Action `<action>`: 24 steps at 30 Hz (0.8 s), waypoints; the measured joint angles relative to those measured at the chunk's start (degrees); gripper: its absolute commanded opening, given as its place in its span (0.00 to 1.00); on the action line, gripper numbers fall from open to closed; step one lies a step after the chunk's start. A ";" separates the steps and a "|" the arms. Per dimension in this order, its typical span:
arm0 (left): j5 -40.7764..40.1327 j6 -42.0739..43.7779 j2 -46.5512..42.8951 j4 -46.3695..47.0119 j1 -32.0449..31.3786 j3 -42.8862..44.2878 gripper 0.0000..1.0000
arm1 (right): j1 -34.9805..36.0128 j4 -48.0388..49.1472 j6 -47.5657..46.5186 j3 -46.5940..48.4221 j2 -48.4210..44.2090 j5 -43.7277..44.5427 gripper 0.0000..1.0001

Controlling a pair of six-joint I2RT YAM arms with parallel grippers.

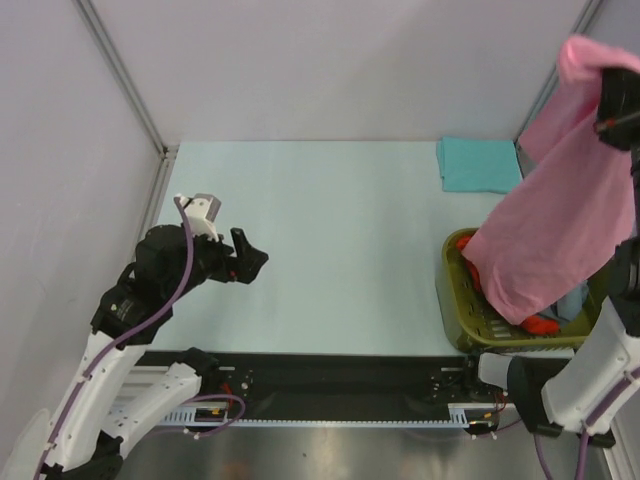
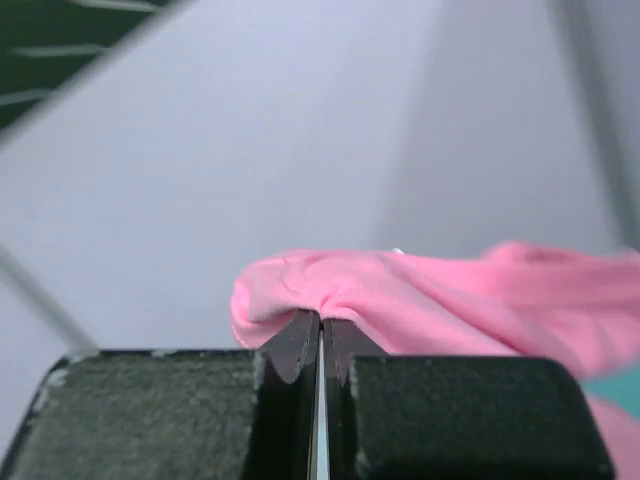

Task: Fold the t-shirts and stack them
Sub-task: Grab the tshirt from the pile, then move the tshirt to the center of the board

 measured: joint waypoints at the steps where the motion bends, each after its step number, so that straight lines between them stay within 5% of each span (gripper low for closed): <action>1: -0.33 -0.22 -0.46 -0.20 0.00 0.15 0.94 | -0.02 3.28 1.55 4.87 3.26 -4.24 0.00; 7: -0.87 -3.21 -4.35 -1.51 0.00 0.33 0.94 | 7.23 23.56 16.37 7.48 12.98 -18.99 0.00; 12: -1.75 -6.56 -8.44 -2.71 0.00 0.70 0.94 | 29.14 40.72 27.28 11.82 25.86 -19.65 0.00; 18: -5.35 -10.14 -13.97 -4.90 0.00 1.51 0.93 | 56.98 48.68 28.24 13.05 36.81 -16.11 0.00; 24: -9.29 -11.76 -16.28 -8.59 -0.07 4.66 0.93 | 58.84 46.16 22.23 -5.07 28.41 -12.35 0.00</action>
